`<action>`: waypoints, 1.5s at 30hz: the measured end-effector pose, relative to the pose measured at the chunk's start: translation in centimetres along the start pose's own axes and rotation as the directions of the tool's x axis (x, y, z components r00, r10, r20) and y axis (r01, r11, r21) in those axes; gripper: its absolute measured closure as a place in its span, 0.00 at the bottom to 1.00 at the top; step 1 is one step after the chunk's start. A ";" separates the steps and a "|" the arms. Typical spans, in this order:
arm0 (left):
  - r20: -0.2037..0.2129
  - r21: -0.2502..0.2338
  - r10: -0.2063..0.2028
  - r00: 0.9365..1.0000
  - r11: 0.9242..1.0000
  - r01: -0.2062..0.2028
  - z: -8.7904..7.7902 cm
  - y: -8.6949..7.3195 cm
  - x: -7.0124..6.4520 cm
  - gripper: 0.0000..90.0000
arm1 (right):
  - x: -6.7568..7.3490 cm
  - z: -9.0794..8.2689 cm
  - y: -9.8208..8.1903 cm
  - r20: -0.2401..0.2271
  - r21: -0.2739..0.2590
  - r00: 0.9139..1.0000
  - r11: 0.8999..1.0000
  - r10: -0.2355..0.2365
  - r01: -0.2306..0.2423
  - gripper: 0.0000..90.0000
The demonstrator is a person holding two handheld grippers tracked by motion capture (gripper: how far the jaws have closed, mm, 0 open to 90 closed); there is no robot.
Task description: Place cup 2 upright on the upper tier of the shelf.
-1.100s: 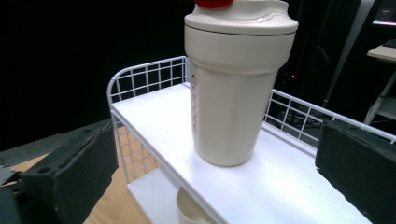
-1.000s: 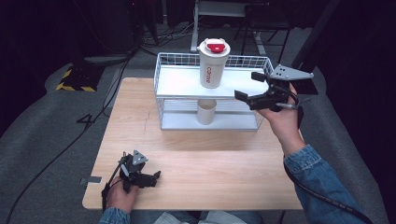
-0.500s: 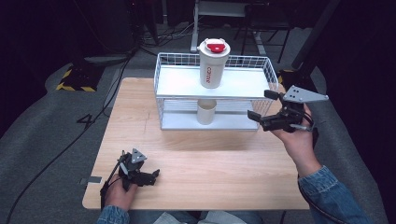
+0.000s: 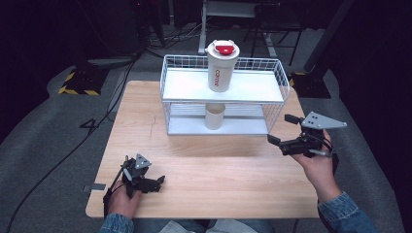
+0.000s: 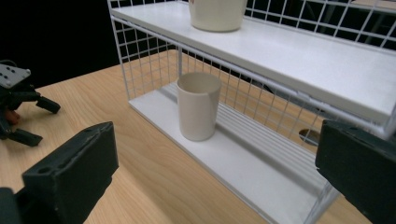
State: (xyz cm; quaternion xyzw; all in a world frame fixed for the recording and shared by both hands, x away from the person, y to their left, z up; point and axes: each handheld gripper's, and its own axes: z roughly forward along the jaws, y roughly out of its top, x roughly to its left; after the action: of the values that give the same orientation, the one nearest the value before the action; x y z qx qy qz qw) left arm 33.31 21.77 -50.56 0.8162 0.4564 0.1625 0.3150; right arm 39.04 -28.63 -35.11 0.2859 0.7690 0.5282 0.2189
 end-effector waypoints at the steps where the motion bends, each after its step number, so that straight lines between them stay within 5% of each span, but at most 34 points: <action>1: 0.000 0.000 -0.001 1.000 1.000 0.001 0.0 0.0 0.0 0.00 | 0.0 -0.1 -0.4 0.000 0.003 1.000 1.000 0.005 -0.005 0.00; 26: -0.004 -0.002 -0.002 1.000 1.000 0.002 0.0 0.0 0.0 0.00 | 0.5 0.1 -9.9 0.037 0.081 0.995 0.992 0.090 -0.092 0.00; 31: -0.006 -0.002 -0.004 1.000 1.000 0.004 0.0 0.0 0.0 0.00 | 0.3 0.7 -12.2 0.038 0.126 0.991 0.983 0.129 -0.133 0.00; 45: -0.002 -0.001 -0.016 1.000 1.000 0.016 0.1 0.1 0.0 0.00 | 1.3 1.9 -14.2 0.057 0.244 0.995 0.965 0.087 -0.098 0.00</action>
State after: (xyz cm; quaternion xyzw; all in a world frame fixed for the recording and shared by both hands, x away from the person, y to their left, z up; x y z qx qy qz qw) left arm 33.42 21.73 -50.57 0.8123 0.4630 0.1612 0.3160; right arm 36.30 -30.40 -49.08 0.3583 0.8094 0.4315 0.1743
